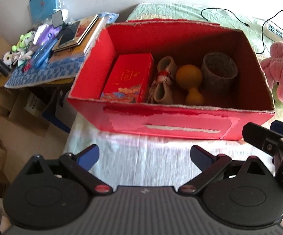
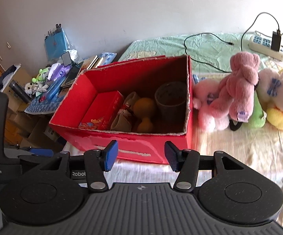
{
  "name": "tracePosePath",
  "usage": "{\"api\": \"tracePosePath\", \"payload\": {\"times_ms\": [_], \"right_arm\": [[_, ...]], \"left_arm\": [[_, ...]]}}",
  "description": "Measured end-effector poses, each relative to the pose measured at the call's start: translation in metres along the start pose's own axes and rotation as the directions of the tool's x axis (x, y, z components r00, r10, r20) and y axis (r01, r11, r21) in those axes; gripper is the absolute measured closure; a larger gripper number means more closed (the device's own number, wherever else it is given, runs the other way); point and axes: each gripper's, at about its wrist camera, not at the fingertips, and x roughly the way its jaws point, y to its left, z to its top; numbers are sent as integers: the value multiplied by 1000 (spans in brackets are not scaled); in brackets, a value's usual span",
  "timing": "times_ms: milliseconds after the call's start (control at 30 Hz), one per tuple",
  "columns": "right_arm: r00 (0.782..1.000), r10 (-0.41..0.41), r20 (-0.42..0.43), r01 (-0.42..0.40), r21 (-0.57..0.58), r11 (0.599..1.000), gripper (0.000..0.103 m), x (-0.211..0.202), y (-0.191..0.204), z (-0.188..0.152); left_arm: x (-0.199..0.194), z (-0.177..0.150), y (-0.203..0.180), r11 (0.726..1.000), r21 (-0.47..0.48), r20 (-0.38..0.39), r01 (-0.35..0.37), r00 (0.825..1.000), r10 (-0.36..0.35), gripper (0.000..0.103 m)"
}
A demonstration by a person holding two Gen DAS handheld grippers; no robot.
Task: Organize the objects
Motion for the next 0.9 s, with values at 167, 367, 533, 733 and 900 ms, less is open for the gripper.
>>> {"api": "tracePosePath", "payload": {"times_ms": [167,367,533,733,900], "right_arm": [[1000,21,-17,-21,19,1000,48,0,-2,-1],[998,51,27,-52,18,999,48,-9,6,10],[997,39,66,-41,32,999,48,-9,12,22],[995,-4,99,-2,62,998,48,0,19,34],[991,-45,123,36,78,996,48,7,26,39]], "left_arm": [[-3,0,3,1000,-3,-10,-4,1000,4,4],[-14,13,10,1000,7,36,-14,999,14,3],[-14,28,19,1000,19,57,-4,998,3,3],[-10,47,28,999,53,83,13,996,-17,3],[-6,59,34,996,80,107,34,993,-43,3]]}}
